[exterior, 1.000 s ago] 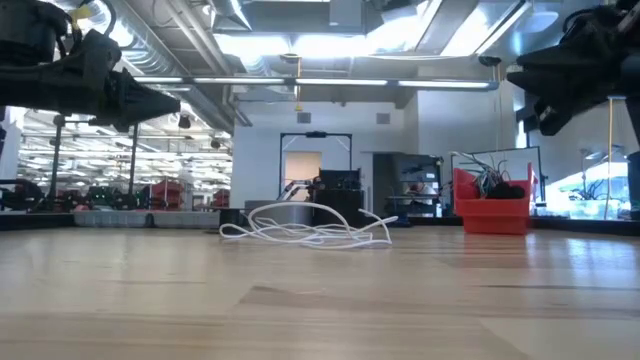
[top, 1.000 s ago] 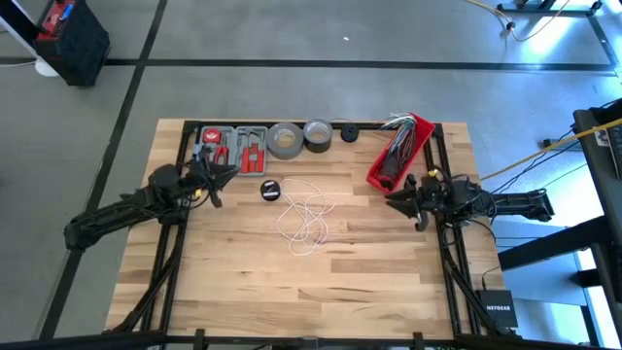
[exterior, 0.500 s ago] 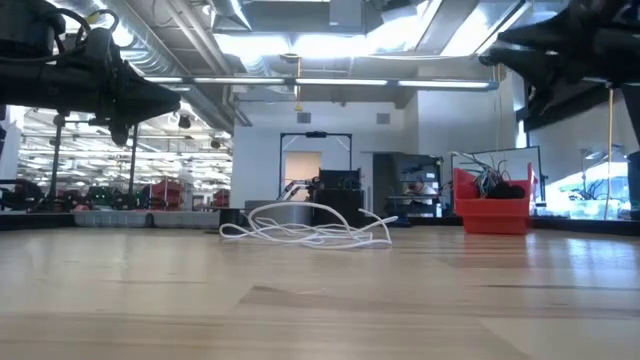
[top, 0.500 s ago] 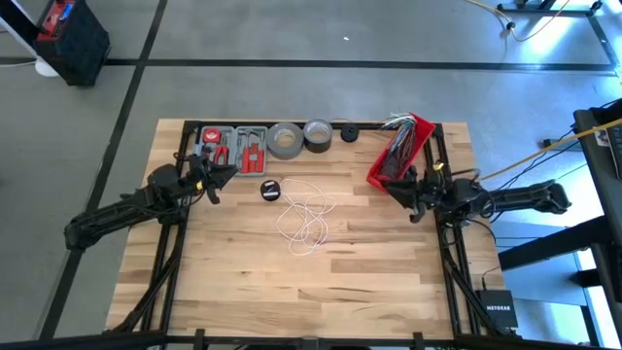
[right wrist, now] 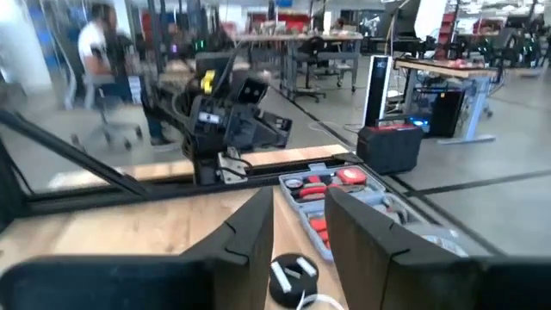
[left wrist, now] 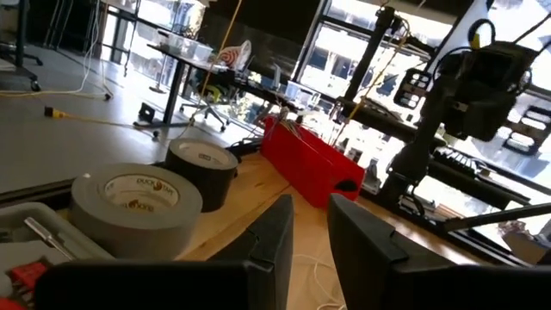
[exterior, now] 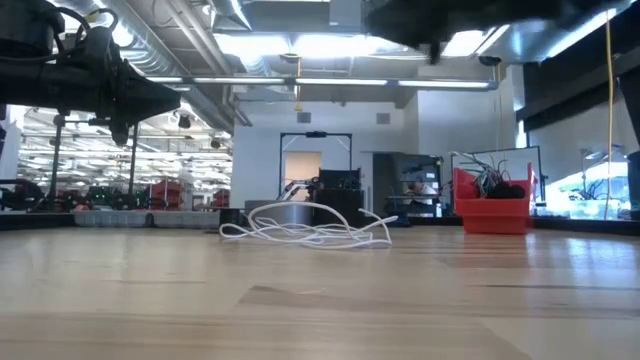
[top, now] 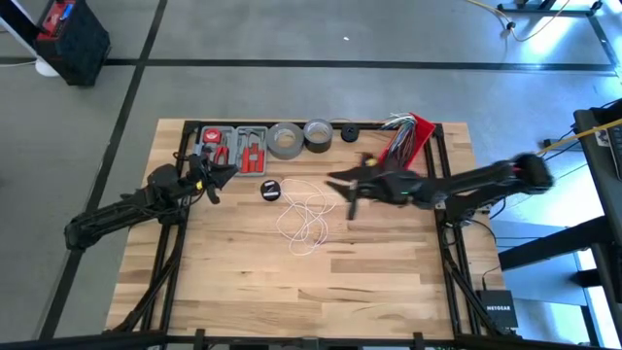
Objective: Coil cords
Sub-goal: Coil the white wire on the black spool
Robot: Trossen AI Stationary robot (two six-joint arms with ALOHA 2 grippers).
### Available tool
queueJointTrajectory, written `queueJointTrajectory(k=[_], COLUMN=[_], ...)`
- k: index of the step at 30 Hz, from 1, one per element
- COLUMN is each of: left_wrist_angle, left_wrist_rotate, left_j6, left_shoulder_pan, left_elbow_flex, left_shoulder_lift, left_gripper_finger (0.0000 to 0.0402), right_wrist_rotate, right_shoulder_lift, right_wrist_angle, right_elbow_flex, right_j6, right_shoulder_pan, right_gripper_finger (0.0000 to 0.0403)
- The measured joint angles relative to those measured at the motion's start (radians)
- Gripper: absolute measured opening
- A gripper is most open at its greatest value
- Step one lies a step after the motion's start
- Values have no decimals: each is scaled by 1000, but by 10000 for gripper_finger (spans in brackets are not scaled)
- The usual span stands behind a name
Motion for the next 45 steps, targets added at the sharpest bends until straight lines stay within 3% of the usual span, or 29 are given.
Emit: queueJointTrajectory(k=[8,14,20,27,31,37,45], left_wrist_angle=[-29,-31,-31,-36,-27,-23,-17], left_wrist_rotate=[2,86,93,92,69,35,26], left_j6=[14,117,204,221,282,407,451], left_shoulder_pan=[0,0,0,0,0,0,0], left_elbow_flex=[0,0,0,0,0,0,0], left_shoulder_lift=[0,1,0,1,1,1,1], left_gripper_finger=[68,68,68,68,68,68,68], right_wrist_rotate=[-97,-172,-186,-112,-18,18,57], right_shoulder_lift=[377,568,692,721,723,770,875], right_wrist_angle=[-50,-80,-102,-299,-403,-381,-311], right_elbow_flex=[343,526,652,722,722,722,722], right_j6=[-94,-94,-97,-206,-256,-401,-701], right_shoulder_pan=[0,0,-1,-2,-1,-16,-28], right_gripper_finger=[111,111,111,114,142,183,179])
